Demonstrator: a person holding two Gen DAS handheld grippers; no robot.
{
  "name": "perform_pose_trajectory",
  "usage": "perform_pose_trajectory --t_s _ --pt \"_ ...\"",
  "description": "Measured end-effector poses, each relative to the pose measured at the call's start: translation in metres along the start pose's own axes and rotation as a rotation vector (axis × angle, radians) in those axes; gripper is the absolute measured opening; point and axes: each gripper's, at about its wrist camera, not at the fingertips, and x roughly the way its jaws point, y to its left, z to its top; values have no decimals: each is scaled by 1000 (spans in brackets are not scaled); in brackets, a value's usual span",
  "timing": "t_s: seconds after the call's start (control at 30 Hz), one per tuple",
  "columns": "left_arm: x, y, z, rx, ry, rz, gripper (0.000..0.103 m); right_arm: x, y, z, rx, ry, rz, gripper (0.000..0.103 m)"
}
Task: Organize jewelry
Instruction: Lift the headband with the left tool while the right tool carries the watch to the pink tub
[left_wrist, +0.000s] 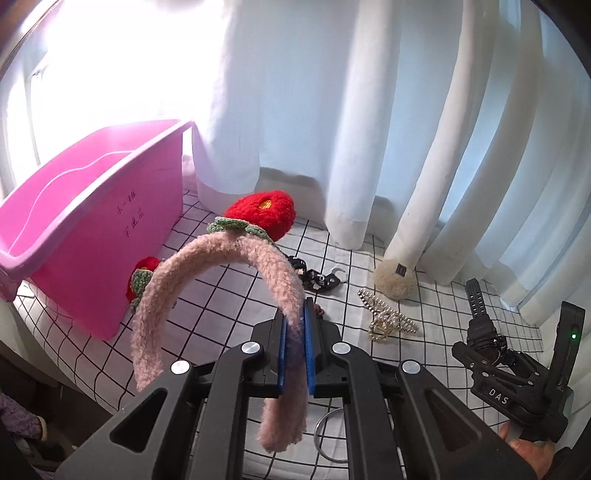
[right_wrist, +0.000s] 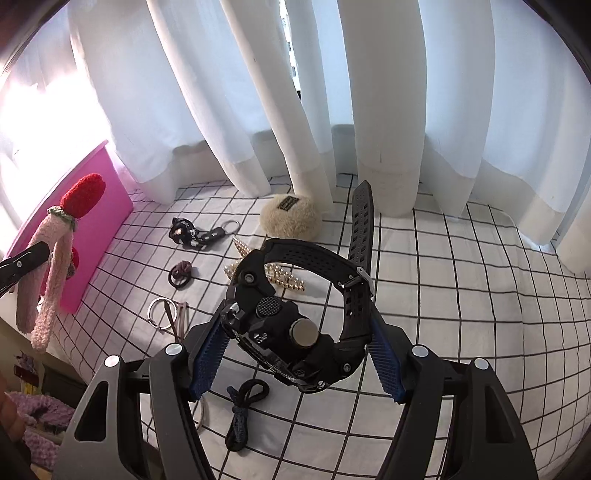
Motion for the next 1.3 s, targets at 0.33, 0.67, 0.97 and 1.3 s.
perform_pose_trajectory --t_s 0.33,0.67,0.97,1.3 --pt "-78 -2 51 -25 -166 22 8 -38 48 65 -118 -99 146 67" --pt "-122 82 102 -50 -283 148 8 -35 185 144 -280 -184 375 67" --pt "-87 200 140 -106 -188 188 9 22 345 202 -415 -122 503 67" --pt "-5 272 144 -190 47 109 8 132 462 228 -535 166 481 67"
